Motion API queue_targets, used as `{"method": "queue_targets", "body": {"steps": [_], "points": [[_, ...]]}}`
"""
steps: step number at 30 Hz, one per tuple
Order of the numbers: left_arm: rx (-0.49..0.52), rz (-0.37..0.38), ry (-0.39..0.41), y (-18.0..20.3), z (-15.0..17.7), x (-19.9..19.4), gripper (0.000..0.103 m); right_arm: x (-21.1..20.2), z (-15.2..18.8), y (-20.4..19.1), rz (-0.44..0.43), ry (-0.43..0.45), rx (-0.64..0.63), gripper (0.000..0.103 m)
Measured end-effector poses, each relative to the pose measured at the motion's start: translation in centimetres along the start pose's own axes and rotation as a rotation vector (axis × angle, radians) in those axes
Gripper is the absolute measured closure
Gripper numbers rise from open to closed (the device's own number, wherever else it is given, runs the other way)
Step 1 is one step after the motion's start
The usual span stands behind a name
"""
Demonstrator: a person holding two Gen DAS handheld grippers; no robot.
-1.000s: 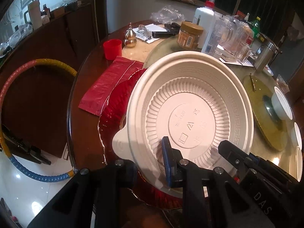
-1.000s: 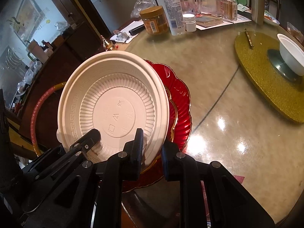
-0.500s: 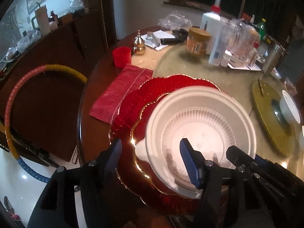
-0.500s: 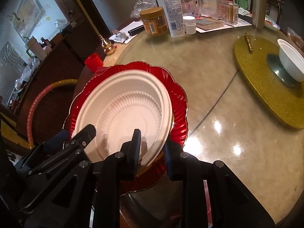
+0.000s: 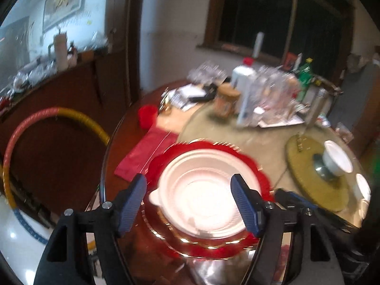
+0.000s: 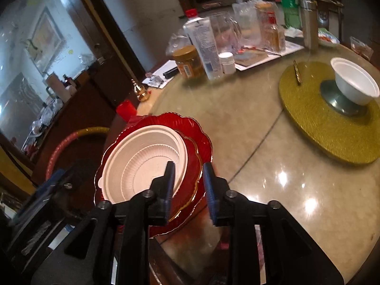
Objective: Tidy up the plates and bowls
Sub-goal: 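Lower the cream bowl into the red plates and open the right gripper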
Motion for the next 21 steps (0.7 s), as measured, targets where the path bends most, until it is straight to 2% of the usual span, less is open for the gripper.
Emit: {"method": "queue_targets", "body": {"steps": [4, 8, 9, 10, 11, 12, 13, 17, 19, 21], "points": [[0.069, 0.053, 0.093, 1.7, 0.0, -2.1, 0.021, -0.7, 0.3, 0.7, -0.015, 0.027, 0.012, 0.071], [0.141, 0.112, 0.138, 3.7, 0.2, -3.0, 0.015, -2.7, 0.5, 2.8, -0.027, 0.1, 0.078, 0.071], [0.157, 0.132, 0.14, 4.3, 0.3, -3.0, 0.013, -3.1, 0.6, 3.3, -0.027, 0.114, 0.092, 0.067], [0.17, 0.157, 0.139, 5.0, 0.5, -3.1, 0.012, -3.8, 0.6, 4.1, -0.031, 0.128, 0.114, 0.061], [0.175, 0.177, 0.139, 5.5, 0.6, -3.2, 0.01, -4.2, 0.6, 4.6, -0.036, 0.138, 0.129, 0.048], [0.177, 0.203, 0.136, 5.9, 0.7, -3.4, 0.003, -4.9, 0.7, 5.5, -0.034, 0.157, 0.152, 0.041], [0.172, 0.24, 0.124, 6.3, 0.8, -3.4, 0.0, -5.6, 0.8, 6.4, -0.027, 0.18, 0.18, 0.04], [0.177, 0.393, 0.033, 8.2, 1.5, -3.0, 0.0, -7.4, 1.4, 9.4, -0.004, 0.205, 0.244, 0.039], [0.199, 0.423, -0.003, 9.3, 2.0, -2.6, 0.0, -8.3, 2.0, 10.9, 0.012, 0.218, 0.266, 0.039], [0.213, 0.447, 0.0, 10.0, 2.3, -2.6, 0.0, -9.4, 2.9, 12.7, 0.037, 0.239, 0.298, 0.039]]}}
Point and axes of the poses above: each gripper's, at about its wrist camera, not at the fingertips, and x roughly the way its jaws point, y to its right, z to its underside, the point moved 3 cm from there along x, roughly the way its jaws point, and after that the axes turned 1 degree about -y, right-handed, at the moved point
